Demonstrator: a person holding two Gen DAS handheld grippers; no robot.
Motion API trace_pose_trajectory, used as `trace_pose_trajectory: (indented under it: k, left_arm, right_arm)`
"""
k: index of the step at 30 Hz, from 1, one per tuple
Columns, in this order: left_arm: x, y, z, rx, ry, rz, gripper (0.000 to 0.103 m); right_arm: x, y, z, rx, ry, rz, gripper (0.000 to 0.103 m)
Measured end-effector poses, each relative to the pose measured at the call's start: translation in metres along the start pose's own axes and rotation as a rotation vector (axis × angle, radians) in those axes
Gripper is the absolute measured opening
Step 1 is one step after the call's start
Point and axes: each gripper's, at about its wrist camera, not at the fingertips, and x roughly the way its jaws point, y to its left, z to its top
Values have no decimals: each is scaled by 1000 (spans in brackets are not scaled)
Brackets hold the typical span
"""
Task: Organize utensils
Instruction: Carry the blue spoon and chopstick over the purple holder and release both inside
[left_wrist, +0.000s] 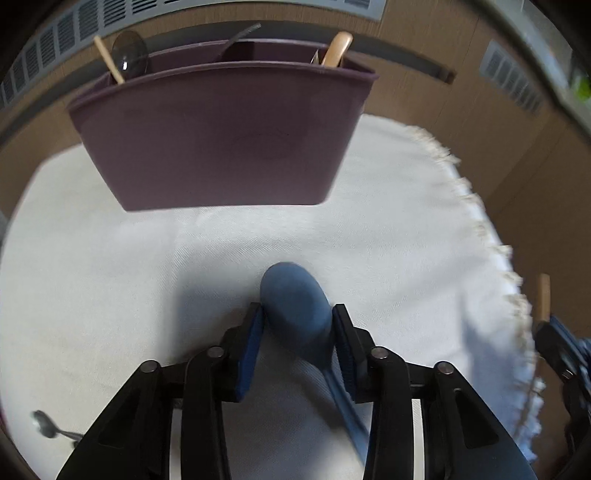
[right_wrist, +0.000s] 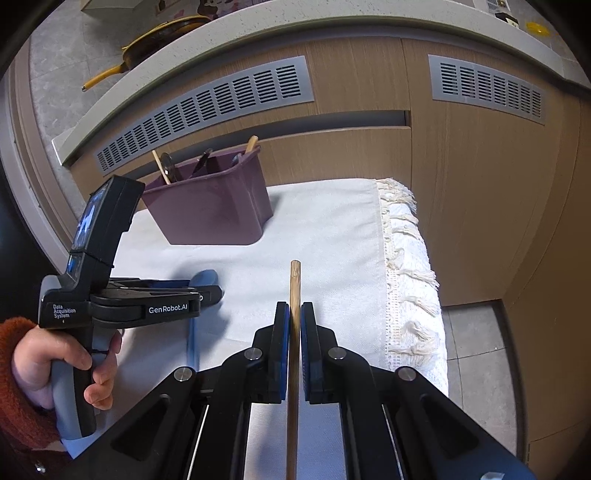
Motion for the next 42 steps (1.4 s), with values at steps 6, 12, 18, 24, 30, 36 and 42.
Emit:
trace_pose_trajectory:
  k: [6,12,18,24,30,36,42]
  left_arm:
    - [-51,18,-25,40,-145,-87,34]
    - [-104,34,-28,50,-297,-111,32]
    - [-191,55,18,82,-544,-130,32]
    - [-271,78,94,139,-850,-40,33]
    - [-228,102,131,147,-876,32,33]
    - [-159,113,144,160,-801,17,33]
    - [-110,116,151,135,-721,-6,33]
  right_arm:
    - [-7,3,5,33,-14,97,5]
    - [-8,11,16,56,-22,121,5]
    - [-30,43,57,-5,-145,123,5]
    - [-92,91,175,-98,-533,111,5]
    - [-68,112,230,-66,-711,84,5]
    - [4,107,229,-30,-645,58,5]
    - [61,94,219,35,-596,30,5]
